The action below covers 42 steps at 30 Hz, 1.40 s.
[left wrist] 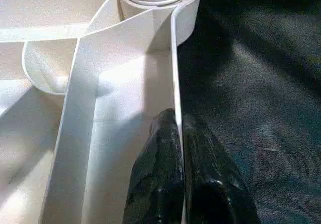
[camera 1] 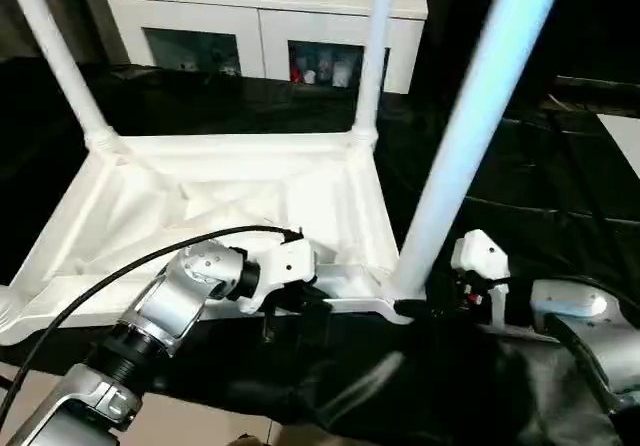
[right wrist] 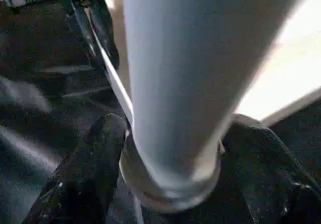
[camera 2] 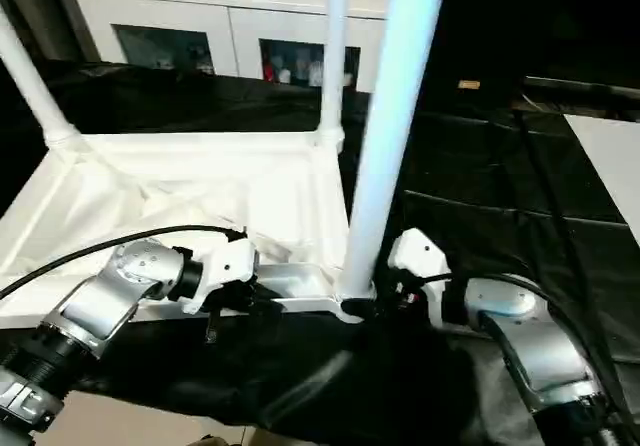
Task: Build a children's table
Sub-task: Rotate leg to tighten
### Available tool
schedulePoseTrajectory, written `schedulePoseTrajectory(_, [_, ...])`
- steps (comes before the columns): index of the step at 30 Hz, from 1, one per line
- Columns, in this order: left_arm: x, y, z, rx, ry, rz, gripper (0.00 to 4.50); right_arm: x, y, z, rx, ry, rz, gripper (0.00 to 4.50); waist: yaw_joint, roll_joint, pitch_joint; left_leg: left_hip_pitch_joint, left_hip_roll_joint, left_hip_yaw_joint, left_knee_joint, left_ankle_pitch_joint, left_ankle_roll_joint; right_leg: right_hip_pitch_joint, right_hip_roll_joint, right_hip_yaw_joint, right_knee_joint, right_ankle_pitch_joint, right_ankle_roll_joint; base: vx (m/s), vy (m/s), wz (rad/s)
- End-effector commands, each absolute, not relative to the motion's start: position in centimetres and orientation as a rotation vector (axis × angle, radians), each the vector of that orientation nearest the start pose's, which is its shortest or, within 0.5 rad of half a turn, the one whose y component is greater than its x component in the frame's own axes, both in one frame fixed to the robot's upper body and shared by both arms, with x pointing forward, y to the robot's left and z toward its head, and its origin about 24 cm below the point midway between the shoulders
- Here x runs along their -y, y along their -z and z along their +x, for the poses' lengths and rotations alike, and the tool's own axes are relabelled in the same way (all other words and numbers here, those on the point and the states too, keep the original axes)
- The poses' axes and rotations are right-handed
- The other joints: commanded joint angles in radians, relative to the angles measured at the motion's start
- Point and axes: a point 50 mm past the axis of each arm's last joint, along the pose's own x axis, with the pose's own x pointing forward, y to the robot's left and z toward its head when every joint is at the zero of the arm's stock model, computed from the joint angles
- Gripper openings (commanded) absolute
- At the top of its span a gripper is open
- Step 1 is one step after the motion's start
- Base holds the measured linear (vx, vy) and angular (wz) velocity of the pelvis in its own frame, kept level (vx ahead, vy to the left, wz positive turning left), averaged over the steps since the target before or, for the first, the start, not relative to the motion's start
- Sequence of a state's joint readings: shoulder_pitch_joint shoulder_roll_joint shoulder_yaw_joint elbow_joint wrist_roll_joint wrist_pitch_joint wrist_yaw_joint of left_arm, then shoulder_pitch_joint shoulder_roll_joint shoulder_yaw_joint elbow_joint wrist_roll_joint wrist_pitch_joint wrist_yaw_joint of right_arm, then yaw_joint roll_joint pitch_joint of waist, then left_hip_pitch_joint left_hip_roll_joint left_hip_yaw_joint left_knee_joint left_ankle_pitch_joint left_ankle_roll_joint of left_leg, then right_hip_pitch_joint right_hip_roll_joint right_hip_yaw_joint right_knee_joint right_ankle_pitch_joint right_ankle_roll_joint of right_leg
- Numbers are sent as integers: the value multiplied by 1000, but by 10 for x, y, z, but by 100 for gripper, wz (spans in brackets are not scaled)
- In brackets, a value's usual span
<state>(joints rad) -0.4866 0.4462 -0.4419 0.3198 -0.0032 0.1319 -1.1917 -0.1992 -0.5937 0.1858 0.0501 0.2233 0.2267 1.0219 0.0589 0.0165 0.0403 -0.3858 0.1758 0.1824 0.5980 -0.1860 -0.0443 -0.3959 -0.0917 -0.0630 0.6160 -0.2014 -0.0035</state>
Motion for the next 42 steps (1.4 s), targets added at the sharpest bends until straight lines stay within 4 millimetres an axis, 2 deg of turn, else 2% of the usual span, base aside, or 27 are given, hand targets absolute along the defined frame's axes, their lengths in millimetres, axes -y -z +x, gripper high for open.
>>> schedulePoseTrajectory(1, [-110, -63, 288, -367, 1502, 571, 0, 179, -63, 259, -342, -1154, -305, 327, -1, -11, -54, 20, 57, -17, -73, -210, 57, 42, -57, 47, -78, -184, -218, 0, 0, 0])
schedulePoseTrajectory(5, [-111, -63, 288, -370, 1500, 567, 0, 179, -61, 259, -356, -1157, -296, 290, 1, -14, -57, 15, 54, -17, -69, -157, 77, 47, -57, 45, -70, -113, -232, 0, 0, 0])
schedulePoseTrajectory(12, [-113, -62, 287, -378, 1496, 563, 0, 183, -58, 258, -384, -1166, -287, 228, 1, -13, -56, 17, 55, -16, -69, -171, 79, 47, -57, 45, -73, -139, -233, 0, 0, 0])
schedulePoseTrajectory(15, [-114, -61, 287, -386, 1497, 564, 0, 184, -57, 256, -397, -1176, -278, 218, 1, -13, -55, 18, 55, -16, -69, -180, 74, 46, -57, 45, -74, -156, -229, 0, 0, 0])
schedulePoseTrajectory(23, [-117, -58, 286, -407, 1484, 570, 0, 187, -51, 251, -440, -1191, -257, 207, 3, -12, -57, 18, 56, -17, -68, -169, 78, 47, -56, 44, -71, -131, -236, 0, 0, 0])
schedulePoseTrajectory(25, [-116, -56, 290, -399, 1449, 584, 0, 186, -47, 257, -433, -1118, -272, 206, 3, -13, -56, 17, 54, -16, -69, -174, 76, 47, -57, 44, -73, -141, -234, 0, 0, 0])
schedulePoseTrajectory(27, [-112, -53, 298, -390, 1353, 584, 0, 186, -38, 271, -430, -923, -280, 205, 0, -12, -53, 18, 54, -16, -70, -185, 68, 44, -56, 44, -76, -164, -232, 0, 0, 0])
schedulePoseTrajectory(28, [-109, -52, 303, -386, 1296, 580, 0, 186, -32, 278, -434, -816, -277, 205, -11, -12, -43, 23, 47, -16, -76, -269, 24, 36, -54, 40, -92, -313, -209, 0, 0, 0])
schedulePoseTrajectory(29, [-105, -52, 309, -380, 1236, 535, 0, 185, -28, 283, -437, -732, -238, 205, -15, -19, -43, 29, 46, -23, -79, -323, -5, 40, -58, 36, -100, -425, -169, -65, 3, -4])
schedulePoseTrajectory(30, [-99, -52, 315, -372, 1171, 500, 0, 182, -23, 287, -444, -649, -195, 204, -19, -20, -41, 30, 48, -23, -80, -334, -12, 38, -58, 39, -101, -445, -162, -53, 5, -4])
schedulePoseTrajectory(31, [-94, -52, 321, -365, 1108, 480, 0, 180, -19, 290, -450, -572, -168, 204, -25, -15, -37, 35, 44, -24, -81, -370, -27, 28, -58, 37, -112, -504, -144, -52, 14, -3])
schedulePoseTrajectory(32, [-91, -51, 325, -369, 1063, 463, 0, 178, -16, 292, -453, -508, -147, 204, -28, -17, -39, 37, 45, -30, -82, -388, -36, 29, -60, 35, -113, -528, -133, 0, 0, 0])
schedulePoseTrajectory(33, [-90, -51, 326, -370, 1050, 458, 0, 178, -15, 293, -455, -490, -141, 203, -34, -16, -41, 33, 45, -35, -85, -396, -42, 34, -60, 33, -114, -532, -116, 0, 0, 0])
schedulePoseTrajectory(34, [-84, -51, 335, -369, 947, 434, 0, 174, -9, 299, -459, -339, -102, 202, -38, -16, -42, 30, 47, -36, -89, -397, -41, 35, -59, 34, -115, -509, -110, 0, 0, 0])
schedulePoseTrajectory(35, [-82, -51, 337, -369, 916, 425, 0, 173, -8, 300, -461, -289, -87, 202, -38, -11, -42, 38, 44, -34, -87, -413, -45, 24, -57, 35, -120, -500, -112, 0, 0, 0])
schedulePoseTrajectory(36, [-78, -52, 342, -368, 854, 407, 0, 169, -5, 304, -465, -182, -35, 202, -38, -10, -43, 39, 42, -36, -86, -415, -45, 26, -60, 35, -120, -503, -113, 0, 0, 0])
schedulePoseTrajectory(37, [-78, -52, 342, -368, 854, 407, 0, 169, -5, 304, -465, -182, -35, 201, -40, -11, -43, 37, 41, -34, -87, -411, -42, 27, -59, 35, -121, -499, -114, 0, 0, 0])
schedulePoseTrajectory(38, [-74, -54, 348, -360, 798, 402, 0, 161, -2, 308, -467, -100, 16, 201, -40, -7, -44, 34, 41, -36, -88, -405, -40, 30, -59, 34, -121, -489, -113, 0, 0, 0])
schedulePoseTrajectory(39, [-70, -55, 352, -351, 748, 408, 0, 151, -2, 313, -457, -41, 56, 200, -43, -5, -43, 35, 40, -35, -89, -411, -43, 25, -59, 34, -122, -484, -114, 0, 0, 0])
schedulePoseTrajectory(40, [-70, -55, 353, -349, 738, 412, 0, 148, -3, 314, -449, -32, 61, 200, -44, -6, -46, 39, 39, -37, -89, -420, -47, 26, -58, 31, -124, -481, -113, 0, 0, 0])
schedulePoseTrajectory(42, [-70, -56, 357, -342, 723, 434, 0, 136, -9, 319, -412, -90, 75, 199, -39, -5, -48, 37, 42, -34, -91, -397, -34, 29, -60, 35, -123, -425, -119, 0, 0, 0])
